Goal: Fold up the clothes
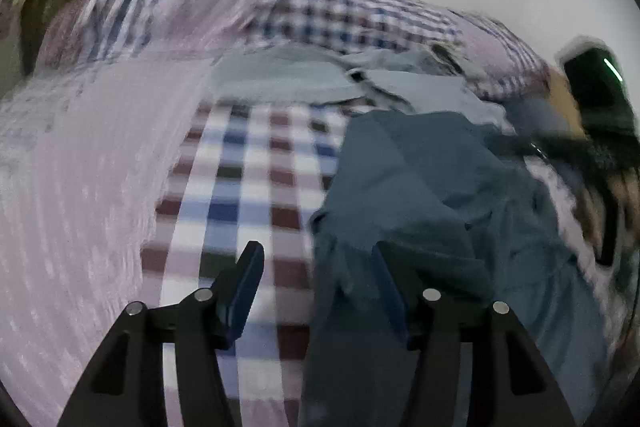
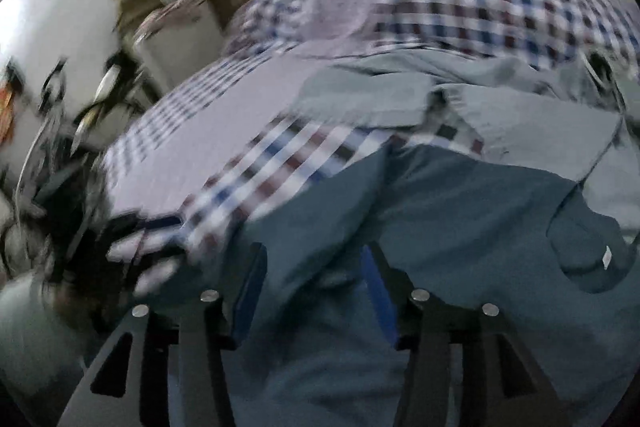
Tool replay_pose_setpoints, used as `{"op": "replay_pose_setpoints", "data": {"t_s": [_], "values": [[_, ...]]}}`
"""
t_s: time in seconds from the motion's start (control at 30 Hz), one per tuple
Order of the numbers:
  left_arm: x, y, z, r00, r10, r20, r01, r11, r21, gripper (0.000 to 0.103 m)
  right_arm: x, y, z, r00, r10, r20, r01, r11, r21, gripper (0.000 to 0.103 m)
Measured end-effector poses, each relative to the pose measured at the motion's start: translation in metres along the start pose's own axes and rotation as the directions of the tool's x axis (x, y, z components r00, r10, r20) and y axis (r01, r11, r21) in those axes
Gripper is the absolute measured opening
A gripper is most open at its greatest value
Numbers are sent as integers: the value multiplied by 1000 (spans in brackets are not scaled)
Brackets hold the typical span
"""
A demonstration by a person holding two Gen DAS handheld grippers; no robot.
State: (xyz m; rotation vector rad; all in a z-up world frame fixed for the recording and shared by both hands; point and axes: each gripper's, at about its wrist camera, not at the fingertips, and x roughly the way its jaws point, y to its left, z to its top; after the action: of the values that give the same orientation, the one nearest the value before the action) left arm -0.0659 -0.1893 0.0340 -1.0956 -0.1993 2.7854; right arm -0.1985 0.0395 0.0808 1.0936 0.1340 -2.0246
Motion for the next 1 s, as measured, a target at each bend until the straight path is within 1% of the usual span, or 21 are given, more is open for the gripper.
{"op": "replay_pose_setpoints", "data": {"t_s": [0.07,0.13,0.17,0.23,0.37,0.4,0.43,0.47,0.5,0.57,0.6,0.67,0.7,0.73,0.77,0.8,0.87,0.9,0.93,0.97,1.0], "values": [[4,-15,5,999,8,31,-12,991,132,67,20,-17,14,999,35,-8,-34,995,98,55],[10,-26,9,998,21,52,-34,968,247,68,40,-33,27,998,65,-15,-61,981,184,55],[18,-26,10,998,40,40,-50,959,280,68,50,-35,33,998,64,-27,-58,979,194,55],[34,-20,13,999,39,2,-38,952,305,68,69,-38,42,997,56,-51,-45,980,194,55],[51,-24,20,1000,-10,-19,16,940,342,66,111,-48,61,994,31,-104,-10,980,197,55],[55,-26,22,999,-18,-30,28,936,352,61,121,-51,66,993,25,-118,-1,980,198,55],[62,-25,22,999,-11,-48,27,935,354,32,132,-54,71,991,18,-132,8,980,199,55],[69,-24,22,997,10,-72,16,937,350,0,141,-55,75,989,17,-146,13,980,198,55],[76,-21,21,995,38,-92,-4,939,343,0,147,-54,78,986,26,-162,5,983,186,53],[76,-15,18,996,40,-80,-12,947,322,0,160,-45,90,981,37,-190,-12,991,131,17],[72,-12,17,997,41,-60,-20,951,310,0,163,-38,98,980,14,-197,4,996,90,0],[59,-6,19,998,58,-4,-55,959,280,0,168,-24,114,978,-36,-205,38,999,7,0],[49,-2,20,995,87,54,-98,963,250,0,167,-15,126,980,-79,-184,74,997,-33,0],[39,2,21,985,127,120,-150,967,206,0,163,-7,140,982,-129,-136,122,991,-61,0],[32,7,20,974,167,154,-191,968,162,0,159,1,152,981,-174,-86,167,983,-80,0],[35,14,18,973,196,121,-211,969,124,0,160,6,159,976,-208,-61,203,976,-84,0],[51,23,12,978,210,10,-210,972,106,0,175,10,161,957,-270,-105,261,961,-90,7],[56,24,9,977,214,-24,-210,972,109,0,182,13,160,946,-299,-126,287,952,-103,26],[56,23,8,978,206,-30,-202,972,117,0,185,17,155,934,-325,-147,307,942,-134,49],[54,20,8,982,187,-25,-183,975,125,0,188,21,149,922,-351,-167,325,931,-165,52],[51,18,8,986,169,-19,-165,977,133,0,186,24,144,917,-358,-174,327,927,-185,53]]}}
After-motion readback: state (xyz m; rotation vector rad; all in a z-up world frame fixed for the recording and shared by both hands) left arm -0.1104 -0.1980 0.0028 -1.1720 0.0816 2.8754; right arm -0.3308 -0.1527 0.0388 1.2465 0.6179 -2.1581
